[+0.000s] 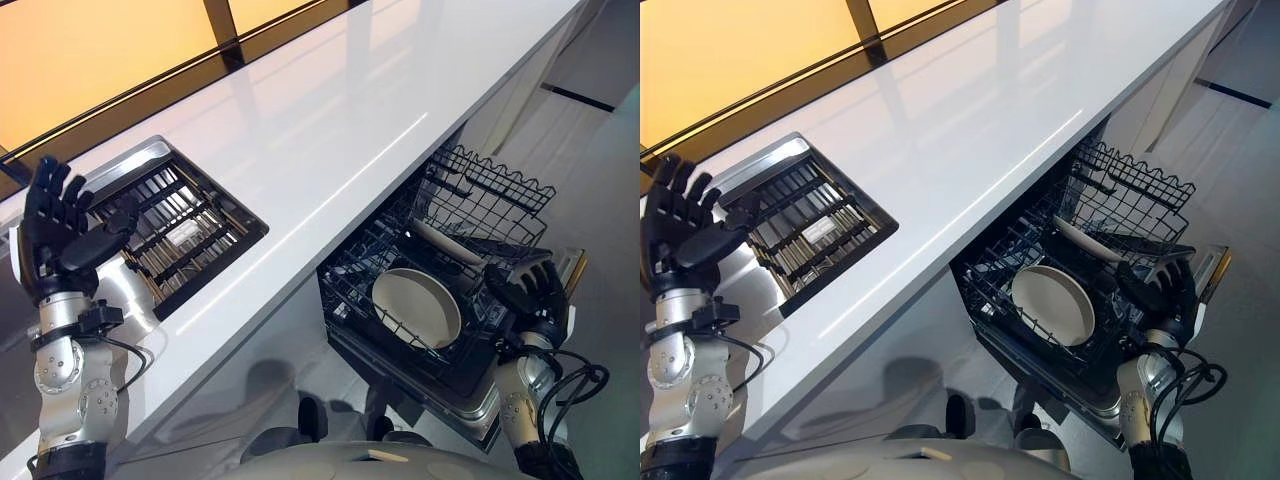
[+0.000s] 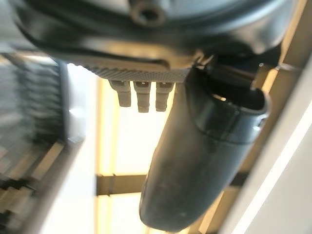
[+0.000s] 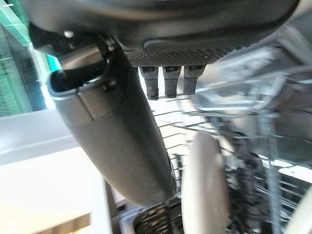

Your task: Pick up plates and place into dishwasher.

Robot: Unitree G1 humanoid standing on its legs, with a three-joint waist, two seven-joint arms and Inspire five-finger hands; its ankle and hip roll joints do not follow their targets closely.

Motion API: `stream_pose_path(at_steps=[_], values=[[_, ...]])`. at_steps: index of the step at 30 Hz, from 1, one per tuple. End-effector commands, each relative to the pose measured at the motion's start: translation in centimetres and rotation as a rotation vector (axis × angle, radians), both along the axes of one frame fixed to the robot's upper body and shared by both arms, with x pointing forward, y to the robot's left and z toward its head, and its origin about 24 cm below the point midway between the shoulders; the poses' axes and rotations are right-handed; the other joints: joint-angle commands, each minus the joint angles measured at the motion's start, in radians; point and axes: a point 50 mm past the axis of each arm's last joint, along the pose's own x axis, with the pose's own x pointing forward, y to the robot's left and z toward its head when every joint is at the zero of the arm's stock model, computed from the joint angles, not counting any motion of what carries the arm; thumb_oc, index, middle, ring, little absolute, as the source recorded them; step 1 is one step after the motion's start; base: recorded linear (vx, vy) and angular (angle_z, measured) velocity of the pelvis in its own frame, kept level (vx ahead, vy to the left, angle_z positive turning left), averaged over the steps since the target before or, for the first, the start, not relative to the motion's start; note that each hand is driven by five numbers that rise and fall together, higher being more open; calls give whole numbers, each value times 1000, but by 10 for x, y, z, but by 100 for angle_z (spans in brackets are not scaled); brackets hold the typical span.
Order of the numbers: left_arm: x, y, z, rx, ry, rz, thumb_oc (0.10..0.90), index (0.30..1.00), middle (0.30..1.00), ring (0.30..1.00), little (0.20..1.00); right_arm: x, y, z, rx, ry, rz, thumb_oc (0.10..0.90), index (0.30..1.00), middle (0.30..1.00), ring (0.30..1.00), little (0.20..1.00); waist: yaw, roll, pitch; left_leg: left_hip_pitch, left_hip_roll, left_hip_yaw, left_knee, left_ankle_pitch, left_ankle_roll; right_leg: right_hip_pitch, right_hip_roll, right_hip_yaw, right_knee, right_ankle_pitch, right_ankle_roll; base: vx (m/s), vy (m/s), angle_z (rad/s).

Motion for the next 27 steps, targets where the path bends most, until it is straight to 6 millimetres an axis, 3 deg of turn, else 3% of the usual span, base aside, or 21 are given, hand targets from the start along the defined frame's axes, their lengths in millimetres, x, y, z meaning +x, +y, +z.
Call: stream_pose_path(at_steps=[1, 13, 19, 27], values=[[9, 7, 30, 78, -113, 20, 800, 900, 900, 900, 900, 35, -22, 55, -48, -245, 19, 800, 900, 900, 900, 900, 30, -6, -14, 31, -38, 46, 134, -208, -11, -70, 48, -34, 133, -101, -18, 34, -62, 10], [21, -1, 13, 29, -2, -35, 800, 900, 900, 900, 900, 34, -48, 29, 15, -74, -91, 800, 900, 900, 900, 900, 66, 20, 29, -37, -28, 21, 220, -206, -21, -117, 22, -76, 276, -174, -63, 20, -43, 12], [25, -11, 10, -11, -2, -64, 800, 900, 900, 900, 900, 40, -36, 17, 122, -94, 50, 800, 900, 900, 900, 900, 78, 34, 37, -39, -27, 0, 235, -210, -19, -133, -1, -95, 349, -208, -78, -2, -24, 12], [27, -25, 3, -17, 17, -109, 800, 900, 900, 900, 900, 58, -15, 16, 237, -169, 315, 800, 900, 900, 900, 900, 94, 43, 33, -24, -32, -12, 224, -201, -30, -104, 1, -109, 304, -191, -80, -5, -13, 7]])
